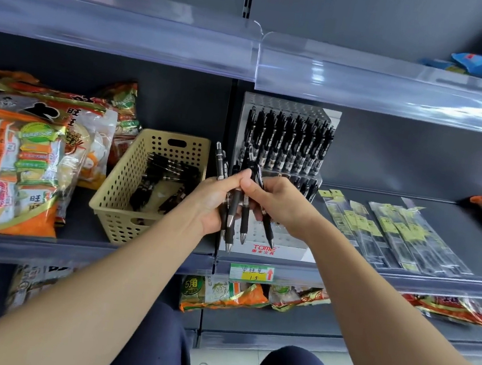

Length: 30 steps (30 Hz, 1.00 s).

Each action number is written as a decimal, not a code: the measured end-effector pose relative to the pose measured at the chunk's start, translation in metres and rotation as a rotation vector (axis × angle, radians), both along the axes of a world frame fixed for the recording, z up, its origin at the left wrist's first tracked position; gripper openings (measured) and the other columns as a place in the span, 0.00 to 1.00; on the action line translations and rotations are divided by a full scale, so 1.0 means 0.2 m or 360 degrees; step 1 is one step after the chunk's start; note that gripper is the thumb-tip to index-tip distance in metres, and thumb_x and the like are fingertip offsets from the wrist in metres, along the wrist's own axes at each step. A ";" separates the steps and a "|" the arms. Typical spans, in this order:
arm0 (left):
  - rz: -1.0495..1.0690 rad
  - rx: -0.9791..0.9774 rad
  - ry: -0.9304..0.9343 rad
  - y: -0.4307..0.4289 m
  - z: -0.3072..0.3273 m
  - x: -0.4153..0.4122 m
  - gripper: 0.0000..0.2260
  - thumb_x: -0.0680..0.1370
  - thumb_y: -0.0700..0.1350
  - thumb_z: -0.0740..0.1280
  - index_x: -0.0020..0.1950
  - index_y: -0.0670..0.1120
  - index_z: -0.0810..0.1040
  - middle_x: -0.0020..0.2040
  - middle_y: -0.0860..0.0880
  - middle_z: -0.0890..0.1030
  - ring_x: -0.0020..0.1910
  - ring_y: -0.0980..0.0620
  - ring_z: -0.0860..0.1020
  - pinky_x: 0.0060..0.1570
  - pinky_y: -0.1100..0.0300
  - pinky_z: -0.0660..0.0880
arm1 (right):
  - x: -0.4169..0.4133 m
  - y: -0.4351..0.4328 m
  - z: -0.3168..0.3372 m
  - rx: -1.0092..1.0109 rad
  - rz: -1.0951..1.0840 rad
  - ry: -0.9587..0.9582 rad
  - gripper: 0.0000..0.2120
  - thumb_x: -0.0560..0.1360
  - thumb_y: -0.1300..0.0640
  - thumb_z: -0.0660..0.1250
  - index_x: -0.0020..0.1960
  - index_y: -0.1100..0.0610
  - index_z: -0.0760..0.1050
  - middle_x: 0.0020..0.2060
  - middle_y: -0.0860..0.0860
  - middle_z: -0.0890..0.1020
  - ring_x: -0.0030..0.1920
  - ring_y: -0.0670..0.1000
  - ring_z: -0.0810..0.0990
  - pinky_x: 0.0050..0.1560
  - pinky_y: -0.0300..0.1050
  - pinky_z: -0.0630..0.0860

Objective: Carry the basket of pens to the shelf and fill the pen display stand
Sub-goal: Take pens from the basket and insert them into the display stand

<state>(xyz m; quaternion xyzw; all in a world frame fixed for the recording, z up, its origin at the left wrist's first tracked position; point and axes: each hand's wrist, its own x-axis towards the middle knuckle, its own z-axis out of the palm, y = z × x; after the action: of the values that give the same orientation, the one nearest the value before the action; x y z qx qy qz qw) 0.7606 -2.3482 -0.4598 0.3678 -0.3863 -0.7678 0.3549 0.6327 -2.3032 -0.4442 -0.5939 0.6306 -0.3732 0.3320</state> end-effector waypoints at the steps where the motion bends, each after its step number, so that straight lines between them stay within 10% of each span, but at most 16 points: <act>1: 0.0008 0.0013 0.0008 0.01 -0.01 -0.01 0.16 0.75 0.46 0.70 0.56 0.36 0.78 0.35 0.41 0.80 0.28 0.46 0.81 0.24 0.59 0.76 | -0.01 0.00 0.00 0.0022 0.0006 -0.0002 0.21 0.77 0.43 0.62 0.33 0.58 0.71 0.23 0.49 0.75 0.20 0.41 0.67 0.23 0.31 0.63; 7: 0.0273 -0.0007 -0.0010 -0.01 -0.04 -0.07 0.18 0.72 0.46 0.74 0.58 0.41 0.77 0.48 0.41 0.84 0.44 0.42 0.84 0.47 0.43 0.80 | -0.05 0.01 -0.05 -0.0055 -0.0181 -0.0228 0.21 0.80 0.41 0.56 0.47 0.57 0.78 0.33 0.49 0.77 0.29 0.43 0.73 0.31 0.34 0.66; 13: 0.0442 -0.0146 -0.0171 -0.01 -0.09 -0.09 0.14 0.72 0.45 0.74 0.56 0.43 0.77 0.41 0.47 0.86 0.42 0.49 0.83 0.40 0.55 0.79 | -0.10 -0.02 -0.09 -0.0277 -0.0389 -0.0238 0.09 0.83 0.55 0.51 0.54 0.58 0.68 0.39 0.52 0.80 0.35 0.47 0.76 0.34 0.33 0.69; 21: 0.0498 -0.0249 -0.0307 -0.01 -0.19 -0.08 0.08 0.72 0.43 0.74 0.45 0.48 0.76 0.46 0.47 0.85 0.49 0.46 0.82 0.36 0.59 0.72 | -0.15 -0.07 -0.21 -0.0454 -0.0627 -0.0029 0.02 0.81 0.58 0.57 0.51 0.56 0.69 0.45 0.53 0.81 0.45 0.56 0.79 0.47 0.57 0.78; 30: 0.0537 -0.0257 -0.0348 -0.04 -0.23 -0.08 0.09 0.71 0.43 0.76 0.45 0.47 0.77 0.49 0.44 0.84 0.45 0.46 0.80 0.31 0.59 0.71 | -0.12 -0.12 -0.23 -0.0577 -0.0652 0.0477 0.09 0.81 0.58 0.59 0.56 0.61 0.74 0.46 0.52 0.72 0.44 0.52 0.71 0.43 0.45 0.66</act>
<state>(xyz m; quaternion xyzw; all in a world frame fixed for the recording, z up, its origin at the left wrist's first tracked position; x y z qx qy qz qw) 0.7452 -2.3556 -0.5053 0.4788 -0.4158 -0.6195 0.4627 0.6095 -2.3275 -0.4907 -0.5525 0.7023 -0.4470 0.0418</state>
